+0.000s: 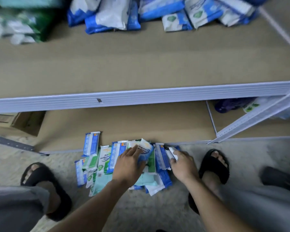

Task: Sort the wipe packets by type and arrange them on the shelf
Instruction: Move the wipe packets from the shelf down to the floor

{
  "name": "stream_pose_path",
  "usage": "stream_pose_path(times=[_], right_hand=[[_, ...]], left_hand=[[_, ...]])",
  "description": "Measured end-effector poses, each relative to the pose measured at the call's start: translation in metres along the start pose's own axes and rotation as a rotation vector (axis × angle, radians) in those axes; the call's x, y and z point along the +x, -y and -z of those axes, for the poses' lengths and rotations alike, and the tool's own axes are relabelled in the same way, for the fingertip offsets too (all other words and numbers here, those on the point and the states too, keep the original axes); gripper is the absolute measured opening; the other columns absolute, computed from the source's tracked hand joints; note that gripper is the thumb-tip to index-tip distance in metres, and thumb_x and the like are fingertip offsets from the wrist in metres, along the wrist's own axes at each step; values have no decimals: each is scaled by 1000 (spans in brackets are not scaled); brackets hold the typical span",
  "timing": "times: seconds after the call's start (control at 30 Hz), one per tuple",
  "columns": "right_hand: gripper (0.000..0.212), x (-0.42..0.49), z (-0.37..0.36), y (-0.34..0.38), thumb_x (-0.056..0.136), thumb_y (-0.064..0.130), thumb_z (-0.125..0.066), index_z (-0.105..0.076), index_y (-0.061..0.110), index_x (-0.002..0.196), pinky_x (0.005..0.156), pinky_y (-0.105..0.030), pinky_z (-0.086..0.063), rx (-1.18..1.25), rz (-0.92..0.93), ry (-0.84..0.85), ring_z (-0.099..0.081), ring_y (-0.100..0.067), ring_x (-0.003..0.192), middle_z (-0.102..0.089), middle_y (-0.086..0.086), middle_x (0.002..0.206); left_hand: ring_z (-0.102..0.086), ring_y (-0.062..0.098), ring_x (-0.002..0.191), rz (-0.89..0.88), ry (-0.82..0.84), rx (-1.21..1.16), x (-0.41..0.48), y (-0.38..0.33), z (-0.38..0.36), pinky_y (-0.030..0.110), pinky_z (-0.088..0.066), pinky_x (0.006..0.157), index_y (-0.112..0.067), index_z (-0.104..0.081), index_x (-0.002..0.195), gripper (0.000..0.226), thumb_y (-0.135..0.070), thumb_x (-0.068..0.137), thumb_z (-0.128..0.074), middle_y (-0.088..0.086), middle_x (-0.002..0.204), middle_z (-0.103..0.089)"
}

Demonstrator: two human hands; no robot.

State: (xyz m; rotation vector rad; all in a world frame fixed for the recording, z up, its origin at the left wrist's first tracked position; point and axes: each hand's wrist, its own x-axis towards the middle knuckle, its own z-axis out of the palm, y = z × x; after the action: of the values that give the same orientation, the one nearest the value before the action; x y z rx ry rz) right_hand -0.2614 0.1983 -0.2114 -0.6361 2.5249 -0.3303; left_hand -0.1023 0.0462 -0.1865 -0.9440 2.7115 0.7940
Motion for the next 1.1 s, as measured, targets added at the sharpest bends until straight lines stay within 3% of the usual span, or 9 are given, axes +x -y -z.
stream_pose_path(times=[0.2,0.33,0.5,0.63,0.8,1.1], right_hand=[[19,-40,43,26,92,27,-53,-66,18,103,80,-37,-46,8,119,-121,-59,-34,104,-66,-7,109],[25,-69,85,52,93,28,-52,-65,23,115,87,-37,-49,-3,230,-194,-56,-27,109,-64,-1,114],[30,-107,141,89,97,34,-49,-62,27,123,91,-34,-48,-38,401,-307,-54,-21,114,-61,7,122],[22,-123,196,114,96,35,-54,-65,28,114,89,-34,-47,81,473,-439,-54,-16,111,-64,11,114],[16,-122,259,130,95,31,-57,-67,24,104,83,-35,-48,116,513,-568,-57,-17,103,-66,10,106],[19,-66,315,127,92,34,-59,-68,26,107,85,-35,-51,126,413,-593,-60,-16,104,-68,9,108]], left_hand=[[-51,20,127,-37,-15,73,-31,-26,45,31,-42,99,-27,-51,141,43,-40,100,-49,-5,141,-56],[-58,22,118,-41,-37,108,-46,-40,80,32,-50,87,-27,-55,135,41,-41,97,-49,-3,131,-62],[-62,23,110,-123,-136,125,-61,-64,133,32,-53,86,-32,-57,132,41,-44,93,-50,-6,127,-64],[-63,28,99,-247,-271,198,-68,-93,185,36,-52,76,-25,-59,113,30,-40,90,-48,-2,106,-68],[-61,22,109,-351,-452,121,-61,-120,240,35,-50,83,-30,-63,123,34,-37,91,-52,-8,117,-67],[-59,16,112,-291,-460,-7,-2,-142,275,34,-51,89,-32,-63,123,34,-32,89,-57,-11,125,-63]])
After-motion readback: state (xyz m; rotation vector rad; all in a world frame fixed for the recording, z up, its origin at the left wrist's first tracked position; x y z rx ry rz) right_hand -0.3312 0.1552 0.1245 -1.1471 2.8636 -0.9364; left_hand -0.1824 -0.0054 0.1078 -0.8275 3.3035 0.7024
